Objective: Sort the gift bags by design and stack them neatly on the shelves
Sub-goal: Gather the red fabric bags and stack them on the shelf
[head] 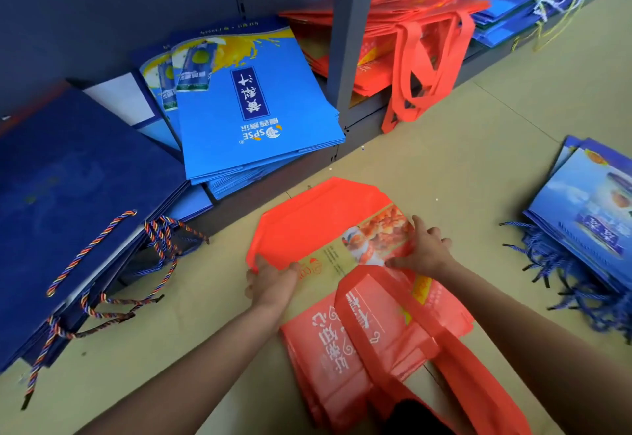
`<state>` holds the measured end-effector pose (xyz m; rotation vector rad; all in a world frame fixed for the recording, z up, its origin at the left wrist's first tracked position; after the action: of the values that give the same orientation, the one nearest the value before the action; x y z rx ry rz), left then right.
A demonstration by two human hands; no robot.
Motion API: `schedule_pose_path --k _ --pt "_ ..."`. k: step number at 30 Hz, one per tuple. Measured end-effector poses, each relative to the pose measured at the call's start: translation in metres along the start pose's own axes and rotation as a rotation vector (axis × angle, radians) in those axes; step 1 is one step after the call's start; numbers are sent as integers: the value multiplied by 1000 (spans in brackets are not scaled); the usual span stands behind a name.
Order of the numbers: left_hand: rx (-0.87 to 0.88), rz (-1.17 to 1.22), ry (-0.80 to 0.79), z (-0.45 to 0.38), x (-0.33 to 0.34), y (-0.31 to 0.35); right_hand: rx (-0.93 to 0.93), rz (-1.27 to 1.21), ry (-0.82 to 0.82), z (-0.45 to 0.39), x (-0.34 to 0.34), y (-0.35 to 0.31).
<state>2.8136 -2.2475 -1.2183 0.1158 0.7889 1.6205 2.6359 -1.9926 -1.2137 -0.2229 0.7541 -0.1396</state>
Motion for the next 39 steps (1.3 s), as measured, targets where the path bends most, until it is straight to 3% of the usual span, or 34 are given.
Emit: schedule_pose_path --k 4,11,15,19,22,26,31,35,39 --pt "-10 28 15 -6 -7 1 11 -192 -27 -4 -5 -2" --pt "-42 32 32 -8 -24 -13 -29 -112 -23 5 -4 -8" --pt "-24 52 94 2 -32 -16 -278 -151 9 24 -3 -24" --pt "171 2 143 21 -24 23 -361 -270 225 49 -36 -8" --pt "299 -16 60 27 -3 61 -366 -364 360 72 -63 17" --pt "389 200 -80 28 15 98 -451 -376 544 111 -109 29" --pt "511 353 -117 42 13 131 -627 -375 664 144 -163 24" --pt "737 224 -133 78 19 170 -644 -537 728 141 -193 47" --pt "954 -55 -204 128 55 206 -491 -688 805 135 -195 96"
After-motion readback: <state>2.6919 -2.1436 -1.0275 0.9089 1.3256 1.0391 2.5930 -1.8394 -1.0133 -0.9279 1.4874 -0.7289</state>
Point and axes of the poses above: each hand's wrist, its own z-axis away from the middle knuckle, its own x-axis out of the palm, y = z × x, the point moved 9 cm from there along -z, towards the middle knuckle, and after that the axes turned 12 degrees about -y, right-handed, at the moved point
